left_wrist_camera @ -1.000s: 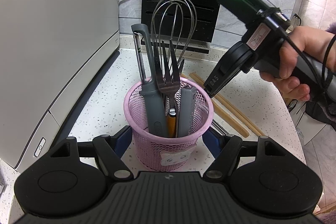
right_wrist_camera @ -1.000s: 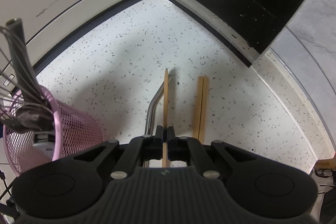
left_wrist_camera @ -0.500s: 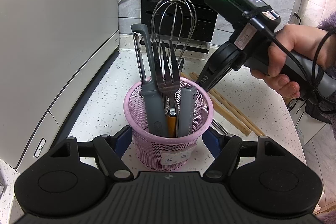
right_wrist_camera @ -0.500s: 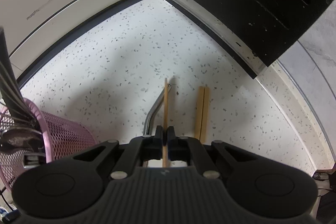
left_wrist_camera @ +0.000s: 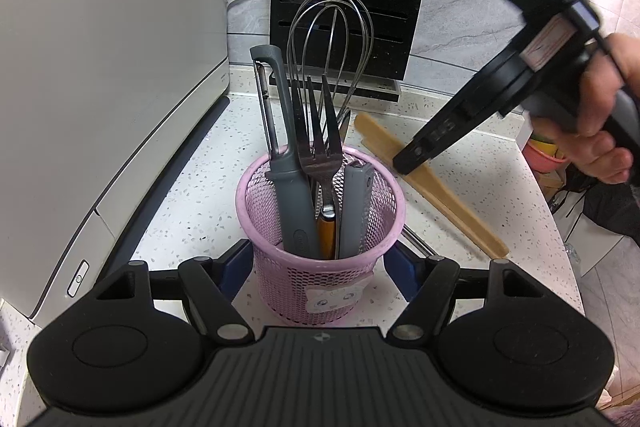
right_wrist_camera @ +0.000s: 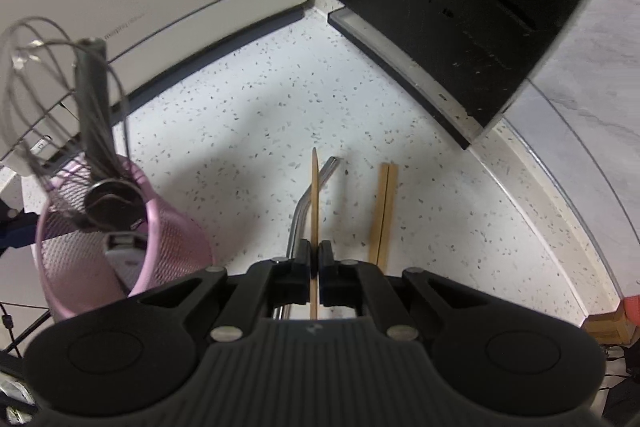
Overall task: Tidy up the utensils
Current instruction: 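Carry the wooden spatula over the pink cup and lower it in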
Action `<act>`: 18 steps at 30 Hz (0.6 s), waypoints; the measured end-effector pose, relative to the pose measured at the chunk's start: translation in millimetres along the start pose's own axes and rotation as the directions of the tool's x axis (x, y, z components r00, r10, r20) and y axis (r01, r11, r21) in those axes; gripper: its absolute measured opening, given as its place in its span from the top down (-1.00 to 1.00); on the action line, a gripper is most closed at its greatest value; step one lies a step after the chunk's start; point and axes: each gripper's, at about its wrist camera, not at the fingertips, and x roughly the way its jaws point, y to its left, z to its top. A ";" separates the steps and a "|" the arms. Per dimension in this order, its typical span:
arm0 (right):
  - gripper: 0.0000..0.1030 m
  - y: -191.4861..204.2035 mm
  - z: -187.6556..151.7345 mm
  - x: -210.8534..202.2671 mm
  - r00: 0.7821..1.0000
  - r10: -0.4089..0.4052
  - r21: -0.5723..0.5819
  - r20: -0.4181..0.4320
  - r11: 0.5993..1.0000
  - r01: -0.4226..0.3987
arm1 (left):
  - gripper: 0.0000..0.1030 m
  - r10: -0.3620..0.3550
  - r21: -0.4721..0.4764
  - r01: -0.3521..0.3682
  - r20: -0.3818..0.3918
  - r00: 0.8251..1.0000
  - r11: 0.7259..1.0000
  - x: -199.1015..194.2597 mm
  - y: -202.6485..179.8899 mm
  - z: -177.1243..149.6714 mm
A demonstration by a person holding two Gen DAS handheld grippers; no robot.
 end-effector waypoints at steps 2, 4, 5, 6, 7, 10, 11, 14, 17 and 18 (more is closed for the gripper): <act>1.00 -2.2 -3.8 -11.4 0.999 0.011 0.015 0.033 1.000 -0.011 | -0.58 0.001 -0.006 -0.001 0.003 1.000 1.000 -0.6 0.3 -0.8; 1.00 -2.5 -9.5 -23.7 0.997 0.022 0.027 0.077 0.999 -0.024 | -0.57 0.003 -0.011 -0.003 0.005 1.000 1.000 -1.3 0.6 -1.7; 1.00 -3.0 -12.2 -29.3 0.995 0.031 0.031 0.097 0.999 -0.035 | -0.56 0.004 -0.013 -0.004 0.006 1.000 1.000 -1.2 0.5 -1.7; 1.00 -3.7 -15.1 -34.8 0.993 0.039 0.035 0.115 0.998 -0.043 | -0.55 0.006 -0.014 -0.006 0.006 1.000 1.000 -1.6 0.2 -2.2; 1.00 -3.9 -18.1 -40.9 0.990 0.044 0.040 0.134 0.998 -0.050 | -0.54 0.007 -0.015 -0.007 0.007 1.000 1.000 -2.0 0.0 -2.5; 1.00 -4.5 -26.6 -56.2 0.979 0.070 0.053 0.189 0.995 -0.081 | -0.51 0.007 -0.015 -0.007 0.007 1.000 1.000 -2.4 -0.7 -3.0; 1.00 -3.0 -29.8 -62.6 0.974 0.080 0.055 0.213 0.994 -0.093 | -0.50 0.005 -0.014 -0.005 0.007 1.000 1.000 -2.7 -1.1 -3.2; 1.00 3.1 -35.4 -80.8 0.951 0.100 0.045 0.292 0.992 -0.118 | -0.50 0.001 -0.020 -0.001 0.007 1.000 1.000 -3.1 -0.3 -3.4; 1.00 10.4 -38.9 -100.4 0.920 0.128 0.029 0.371 0.988 -0.149 | -0.51 0.003 -0.020 -0.002 0.009 1.000 1.000 -3.7 -1.2 -4.0; 1.00 12.6 -39.3 -106.8 0.907 0.139 0.024 0.398 0.987 -0.162 | -0.53 0.005 -0.020 -0.005 0.012 1.000 1.000 -3.6 -1.9 -4.2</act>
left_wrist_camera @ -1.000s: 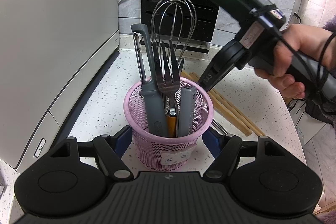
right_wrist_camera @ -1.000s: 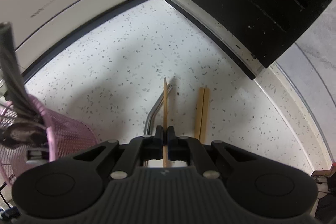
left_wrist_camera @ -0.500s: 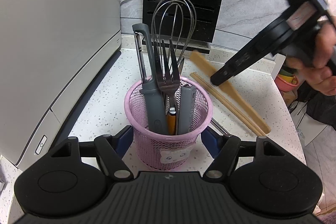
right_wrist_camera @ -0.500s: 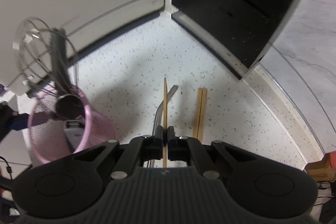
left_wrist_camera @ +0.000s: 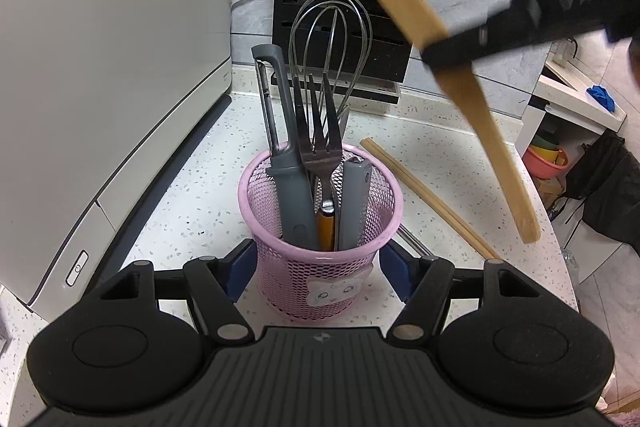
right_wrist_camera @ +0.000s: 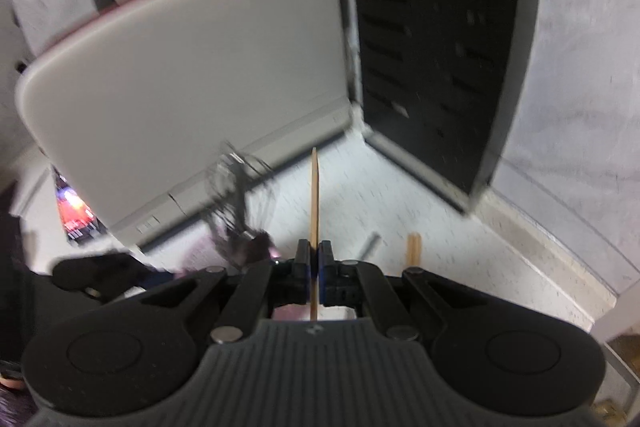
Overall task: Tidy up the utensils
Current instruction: 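Carry the wooden spatula over the pink cup and lower it in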
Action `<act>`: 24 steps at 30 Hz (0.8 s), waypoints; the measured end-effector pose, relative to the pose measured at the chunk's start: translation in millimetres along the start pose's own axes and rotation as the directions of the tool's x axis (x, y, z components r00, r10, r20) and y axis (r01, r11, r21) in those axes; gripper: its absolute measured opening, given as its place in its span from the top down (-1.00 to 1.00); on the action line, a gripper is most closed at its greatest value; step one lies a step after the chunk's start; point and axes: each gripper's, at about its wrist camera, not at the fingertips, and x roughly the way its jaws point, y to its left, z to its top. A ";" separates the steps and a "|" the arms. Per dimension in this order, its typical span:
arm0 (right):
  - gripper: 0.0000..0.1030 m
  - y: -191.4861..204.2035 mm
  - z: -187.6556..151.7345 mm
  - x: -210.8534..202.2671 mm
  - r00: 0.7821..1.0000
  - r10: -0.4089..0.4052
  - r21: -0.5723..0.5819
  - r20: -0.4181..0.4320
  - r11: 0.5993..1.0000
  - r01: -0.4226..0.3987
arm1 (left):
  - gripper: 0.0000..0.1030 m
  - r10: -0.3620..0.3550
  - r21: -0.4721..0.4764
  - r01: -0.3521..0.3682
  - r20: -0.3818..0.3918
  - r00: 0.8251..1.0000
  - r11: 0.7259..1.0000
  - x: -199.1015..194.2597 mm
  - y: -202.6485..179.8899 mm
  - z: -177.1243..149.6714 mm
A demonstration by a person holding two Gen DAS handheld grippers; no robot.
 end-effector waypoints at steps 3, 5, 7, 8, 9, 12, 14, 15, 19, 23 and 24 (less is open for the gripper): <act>1.00 13.9 4.6 -13.1 0.995 0.023 -0.015 0.099 1.000 -0.022 | -0.81 0.025 -0.002 -0.025 0.038 0.999 1.000 -1.2 -2.1 -1.2; 1.00 24.1 5.6 -17.0 0.987 0.032 -0.031 0.157 0.999 -0.028 | -0.84 0.040 0.019 -0.041 0.051 0.998 0.999 -1.2 -5.6 -2.0; 1.00 34.1 7.2 -18.9 0.979 0.045 -0.029 0.198 0.999 -0.040 | -0.85 0.051 0.047 -0.054 0.068 0.996 0.997 -1.2 -9.1 -3.1; 1.00 36.6 7.6 -17.1 0.976 0.054 -0.024 0.209 0.998 -0.050 | -0.86 0.060 0.063 -0.065 0.076 0.995 0.996 -0.9 -11.0 -3.9; 1.00 38.3 8.5 -14.4 0.975 0.061 -0.020 0.215 0.998 -0.058 | -0.87 0.064 0.072 -0.070 0.084 0.994 0.995 -1.1 -12.1 -4.7; 1.00 42.8 8.1 -3.1 0.968 0.049 -0.017 0.245 0.999 -0.046 | -0.87 0.059 0.075 -0.067 0.102 0.993 0.995 0.4 -13.7 -7.0; 1.00 45.0 6.4 5.6 0.961 0.046 -0.010 0.274 0.999 -0.045 | -0.87 0.053 0.067 -0.061 0.109 0.993 0.996 1.8 -13.3 -8.2; 1.00 45.9 5.2 7.5 0.956 0.045 -0.006 0.289 0.999 -0.045 | -0.87 0.053 0.061 -0.060 0.109 0.993 0.996 3.2 -12.8 -8.2; 1.00 48.6 -0.2 14.2 0.942 0.029 0.005 0.334 0.999 -0.033 | -0.87 0.050 0.044 -0.055 0.103 0.993 0.998 7.5 -11.7 -6.9; 1.00 50.0 -6.6 22.7 0.945 0.025 0.000 0.327 1.000 -0.026 | -0.76 0.024 0.009 -0.025 0.085 0.996 1.000 8.1 -7.3 -3.2; 1.00 49.1 -9.6 23.4 0.946 0.025 0.000 0.323 1.000 -0.026 | -0.76 0.024 0.012 -0.025 0.085 0.996 1.000 8.4 -7.4 -2.8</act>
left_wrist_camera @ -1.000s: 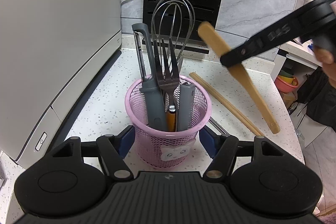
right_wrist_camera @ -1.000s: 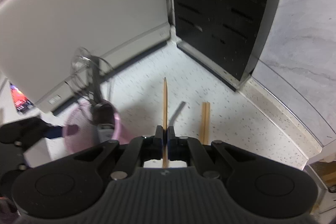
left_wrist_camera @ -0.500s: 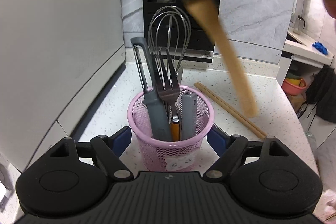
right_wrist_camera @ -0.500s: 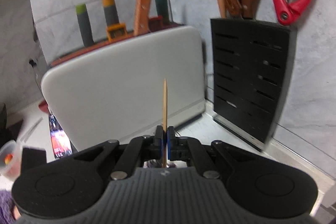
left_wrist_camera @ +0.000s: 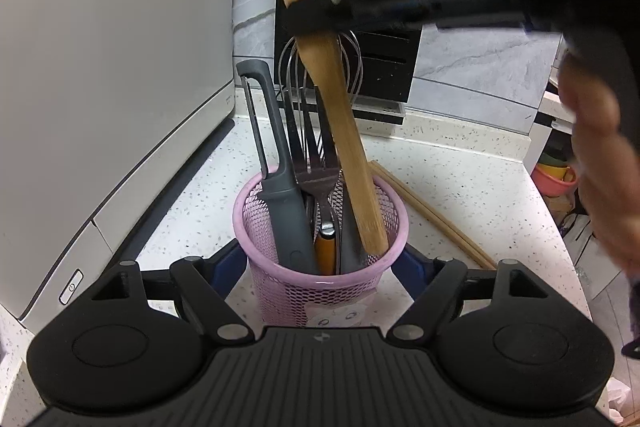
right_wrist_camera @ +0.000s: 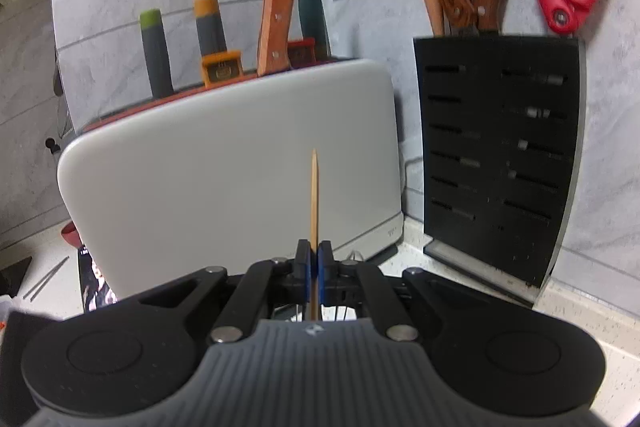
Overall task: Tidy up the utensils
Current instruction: 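Carry the wooden spatula over the pink cup and lower it in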
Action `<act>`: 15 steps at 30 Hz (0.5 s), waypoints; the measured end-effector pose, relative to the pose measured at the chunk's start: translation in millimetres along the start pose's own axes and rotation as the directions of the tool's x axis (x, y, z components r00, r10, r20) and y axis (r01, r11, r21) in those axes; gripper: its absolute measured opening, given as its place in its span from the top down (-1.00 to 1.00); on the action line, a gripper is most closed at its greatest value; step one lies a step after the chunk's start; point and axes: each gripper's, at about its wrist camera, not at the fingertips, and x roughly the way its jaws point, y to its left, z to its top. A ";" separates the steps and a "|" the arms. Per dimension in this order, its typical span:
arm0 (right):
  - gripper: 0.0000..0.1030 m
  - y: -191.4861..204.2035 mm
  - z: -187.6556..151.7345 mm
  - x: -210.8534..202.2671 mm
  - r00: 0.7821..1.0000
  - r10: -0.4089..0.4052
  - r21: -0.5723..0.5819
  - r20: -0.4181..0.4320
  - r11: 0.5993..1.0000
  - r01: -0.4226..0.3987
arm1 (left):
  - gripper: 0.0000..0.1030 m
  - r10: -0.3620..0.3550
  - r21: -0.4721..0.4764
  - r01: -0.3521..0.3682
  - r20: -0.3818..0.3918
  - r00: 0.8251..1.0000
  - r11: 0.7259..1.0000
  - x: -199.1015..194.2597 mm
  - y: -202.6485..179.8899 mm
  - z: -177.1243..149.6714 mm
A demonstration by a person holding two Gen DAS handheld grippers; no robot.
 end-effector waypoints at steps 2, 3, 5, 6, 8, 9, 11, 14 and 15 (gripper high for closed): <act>1.00 -2.5 -4.4 -3.4 1.000 0.010 0.010 -0.004 1.000 -0.010 | -0.76 0.001 0.002 -0.001 -0.001 1.000 1.000 0.1 -0.3 -0.1; 1.00 -3.7 -6.1 -6.2 1.000 0.011 0.015 -0.003 1.000 -0.011 | -0.76 0.001 0.001 -0.001 -0.003 1.000 1.000 0.2 -0.4 0.4; 1.00 -4.5 -8.7 -13.3 1.000 0.007 0.011 -0.001 1.000 -0.007 | -0.76 0.000 -0.001 0.000 -0.009 1.000 1.000 -0.5 3.1 2.1; 1.00 -4.8 -9.7 -18.2 1.000 0.009 0.005 0.001 1.000 -0.009 | -0.76 0.001 -0.001 -0.001 -0.011 1.000 1.000 -0.3 3.8 2.6; 1.00 -4.3 -12.2 -27.1 1.000 0.008 -0.003 0.003 1.000 -0.008 | -0.75 0.002 -0.001 -0.002 -0.015 1.000 1.000 0.1 4.2 3.8; 1.00 -4.4 -12.8 -30.8 1.000 0.009 -0.007 0.000 1.000 -0.009 | -0.75 0.002 -0.002 -0.002 -0.017 1.000 1.000 0.6 4.2 4.1; 1.00 -6.0 -15.3 -37.7 1.000 0.012 0.000 -0.018 1.000 -0.012 | -0.75 0.002 -0.001 -0.002 -0.018 1.000 1.000 -1.3 2.9 3.2; 1.00 -10.0 -20.6 -44.8 0.998 0.037 0.023 -0.058 0.999 -0.036 | -0.75 0.001 -0.002 -0.001 -0.019 1.000 1.000 -1.2 3.7 3.8; 1.00 -10.6 -23.0 -46.3 0.996 0.043 0.026 -0.072 0.999 -0.042 | -0.75 0.002 -0.002 -0.002 -0.019 1.000 1.000 -1.2 3.6 3.7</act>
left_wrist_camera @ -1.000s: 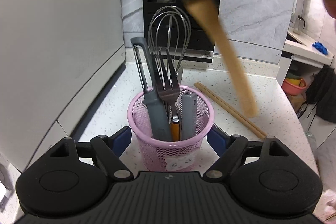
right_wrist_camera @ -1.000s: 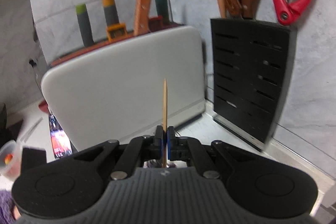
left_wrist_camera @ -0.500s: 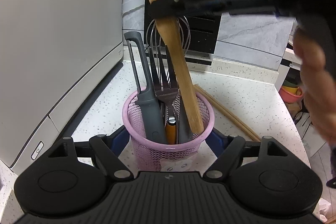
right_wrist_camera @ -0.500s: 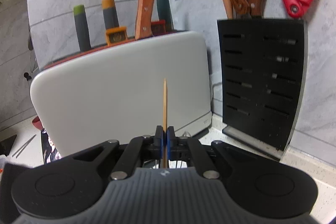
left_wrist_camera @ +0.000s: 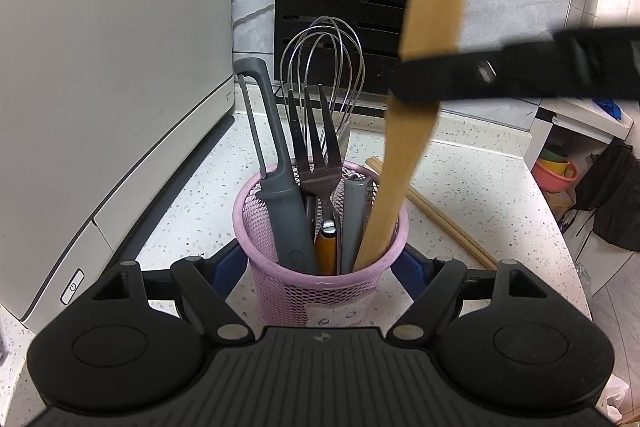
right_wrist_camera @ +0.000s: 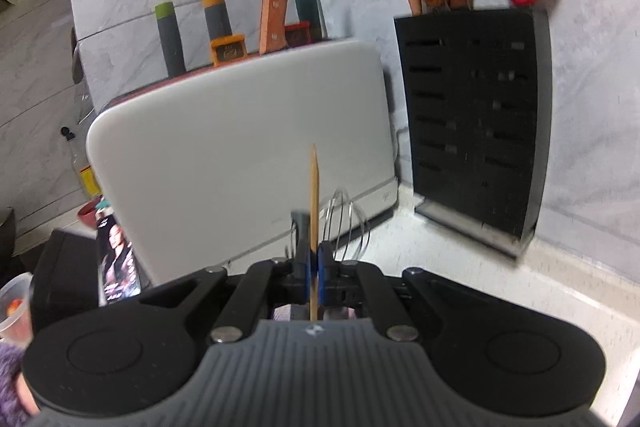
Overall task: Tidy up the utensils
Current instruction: 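Carry the wooden spatula over the pink cup and lower it in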
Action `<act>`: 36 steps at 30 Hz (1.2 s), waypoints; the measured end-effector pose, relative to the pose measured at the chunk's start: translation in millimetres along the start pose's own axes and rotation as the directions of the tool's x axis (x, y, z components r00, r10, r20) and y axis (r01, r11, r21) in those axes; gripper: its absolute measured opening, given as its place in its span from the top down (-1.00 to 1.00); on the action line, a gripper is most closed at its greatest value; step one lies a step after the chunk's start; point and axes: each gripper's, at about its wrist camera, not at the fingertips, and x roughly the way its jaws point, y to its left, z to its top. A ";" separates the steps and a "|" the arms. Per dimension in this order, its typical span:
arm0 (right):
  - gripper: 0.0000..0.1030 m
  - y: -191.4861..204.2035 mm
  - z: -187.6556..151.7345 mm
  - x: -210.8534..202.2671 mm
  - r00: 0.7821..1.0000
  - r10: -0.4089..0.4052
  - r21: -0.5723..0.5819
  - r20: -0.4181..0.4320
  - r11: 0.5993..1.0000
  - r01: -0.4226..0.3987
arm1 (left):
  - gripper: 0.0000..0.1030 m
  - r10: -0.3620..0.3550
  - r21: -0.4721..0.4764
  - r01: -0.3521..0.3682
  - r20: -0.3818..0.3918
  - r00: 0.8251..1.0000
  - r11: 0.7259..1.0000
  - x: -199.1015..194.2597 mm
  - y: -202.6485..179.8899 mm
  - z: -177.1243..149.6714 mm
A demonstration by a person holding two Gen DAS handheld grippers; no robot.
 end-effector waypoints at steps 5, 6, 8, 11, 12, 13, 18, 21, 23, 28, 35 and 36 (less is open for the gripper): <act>1.00 3.5 -15.3 -2.4 0.998 0.026 -0.021 -0.054 0.999 -0.027 | -0.75 -0.001 0.001 0.001 0.000 1.000 1.000 0.0 0.2 0.1; 1.00 4.8 -17.8 -2.2 0.998 0.024 -0.023 -0.055 0.999 -0.025 | -0.75 -0.001 0.001 0.001 0.000 1.000 1.000 0.0 0.1 0.0; 1.00 6.4 -19.3 -1.4 0.999 0.021 -0.029 -0.047 0.999 -0.022 | -0.75 -0.002 0.001 0.002 0.001 1.000 1.000 0.2 0.6 -0.6; 1.00 5.0 -19.1 1.8 0.998 0.018 -0.009 -0.060 1.000 -0.019 | -0.75 -0.004 -0.001 0.004 0.001 1.000 1.000 0.3 0.9 -1.0; 1.00 4.8 -18.9 2.3 0.998 0.016 -0.007 -0.065 1.000 -0.016 | -0.75 -0.005 -0.001 0.005 0.001 1.000 1.000 0.3 1.0 -1.7; 1.00 4.7 -18.7 1.9 0.998 0.019 -0.002 -0.067 1.000 -0.019 | -0.75 -0.006 -0.001 0.006 0.001 1.000 1.000 0.5 0.9 -1.9; 1.00 11.6 -17.4 1.7 0.997 0.029 -0.053 -0.078 0.998 -0.033 | -0.75 -0.007 -0.001 0.007 0.001 1.000 1.000 0.4 1.1 -2.1; 1.00 12.1 -12.0 3.5 0.997 0.037 -0.052 -0.074 0.998 -0.041 | -0.75 -0.008 -0.002 0.008 0.002 1.000 1.000 0.3 1.1 -2.0; 1.00 13.7 -7.3 1.2 0.998 0.039 -0.061 -0.058 0.997 -0.043 | -0.75 -0.010 -0.003 0.010 0.002 1.000 1.000 0.2 1.4 -2.3; 1.00 20.7 -6.3 9.7 0.992 0.024 -0.115 -0.121 0.993 -0.038 | -0.75 -0.012 -0.002 0.012 0.001 1.000 1.000 0.1 1.7 -1.8; 0.97 13.8 -12.7 24.6 0.980 0.017 -0.066 -0.199 0.997 -0.030 | -0.75 -0.013 -0.004 0.013 0.001 1.000 1.000 0.0 1.8 -1.3; 0.91 12.4 -13.8 25.7 0.977 0.021 -0.056 -0.210 0.998 -0.034 | -0.75 -0.013 -0.004 0.013 0.001 1.000 1.000 0.0 1.7 -1.4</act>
